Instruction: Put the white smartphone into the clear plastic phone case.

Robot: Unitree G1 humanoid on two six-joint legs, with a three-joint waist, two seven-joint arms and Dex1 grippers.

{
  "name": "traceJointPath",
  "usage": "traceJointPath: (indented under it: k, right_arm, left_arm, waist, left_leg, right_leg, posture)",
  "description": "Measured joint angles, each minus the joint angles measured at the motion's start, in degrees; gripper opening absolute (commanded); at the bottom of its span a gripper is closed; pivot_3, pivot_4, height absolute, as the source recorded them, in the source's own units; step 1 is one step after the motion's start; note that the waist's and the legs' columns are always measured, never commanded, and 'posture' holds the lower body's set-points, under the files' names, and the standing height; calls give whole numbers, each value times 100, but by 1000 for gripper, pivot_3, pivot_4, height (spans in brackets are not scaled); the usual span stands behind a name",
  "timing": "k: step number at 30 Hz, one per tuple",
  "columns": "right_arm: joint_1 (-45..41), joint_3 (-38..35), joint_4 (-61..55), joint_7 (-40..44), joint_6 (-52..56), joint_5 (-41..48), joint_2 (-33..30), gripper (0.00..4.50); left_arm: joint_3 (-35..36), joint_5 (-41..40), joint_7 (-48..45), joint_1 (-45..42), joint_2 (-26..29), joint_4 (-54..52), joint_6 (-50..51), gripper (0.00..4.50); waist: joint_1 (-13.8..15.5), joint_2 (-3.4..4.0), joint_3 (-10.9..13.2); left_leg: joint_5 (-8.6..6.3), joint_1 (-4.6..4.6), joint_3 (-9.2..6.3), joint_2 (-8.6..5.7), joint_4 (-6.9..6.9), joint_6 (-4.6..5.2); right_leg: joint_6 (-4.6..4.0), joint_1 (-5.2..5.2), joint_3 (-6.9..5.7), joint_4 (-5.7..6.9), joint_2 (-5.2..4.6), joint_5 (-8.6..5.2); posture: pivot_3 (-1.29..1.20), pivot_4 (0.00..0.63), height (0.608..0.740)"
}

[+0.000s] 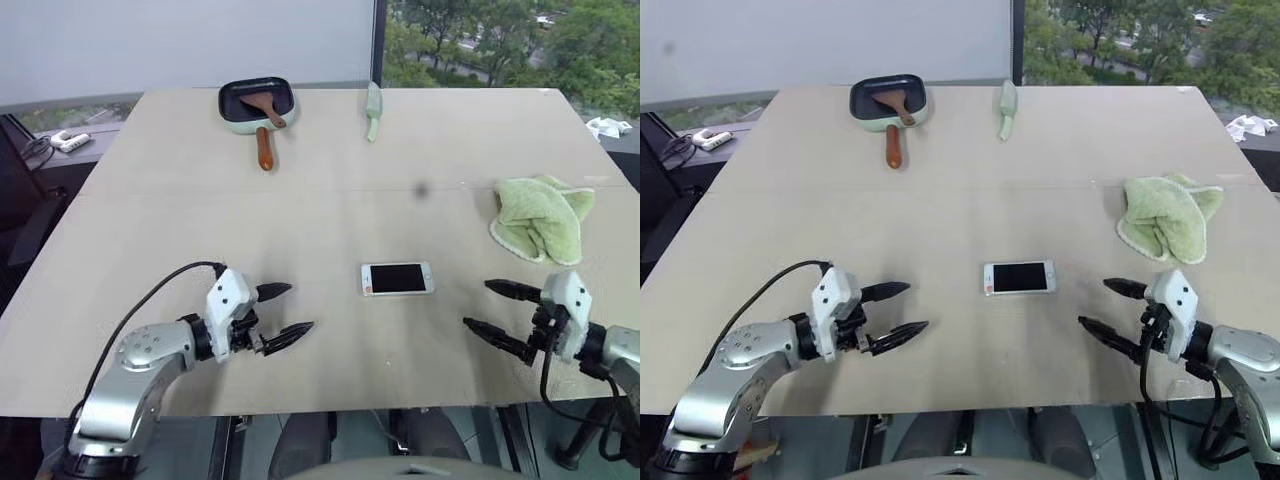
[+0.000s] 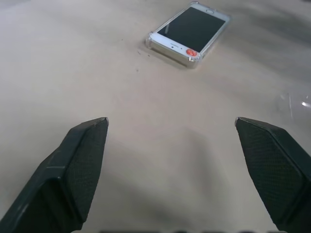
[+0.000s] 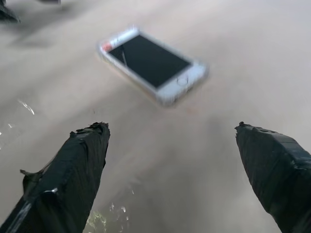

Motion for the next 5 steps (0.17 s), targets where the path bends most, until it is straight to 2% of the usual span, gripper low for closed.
traceJointPath:
  k: [5]
  right_arm:
    - [60, -14, 232, 28, -125, -5, -2, 4500]
  left_arm:
    - [86, -23, 27, 142, 3, -7, -134, 4463]
  waist:
    - [11, 1, 4]
  left_leg:
    - [0, -5, -2, 0, -4, 0]
  right_leg:
    - [-17, -3, -3, -1, 0, 10]
  posture:
    - [0, 150, 740]
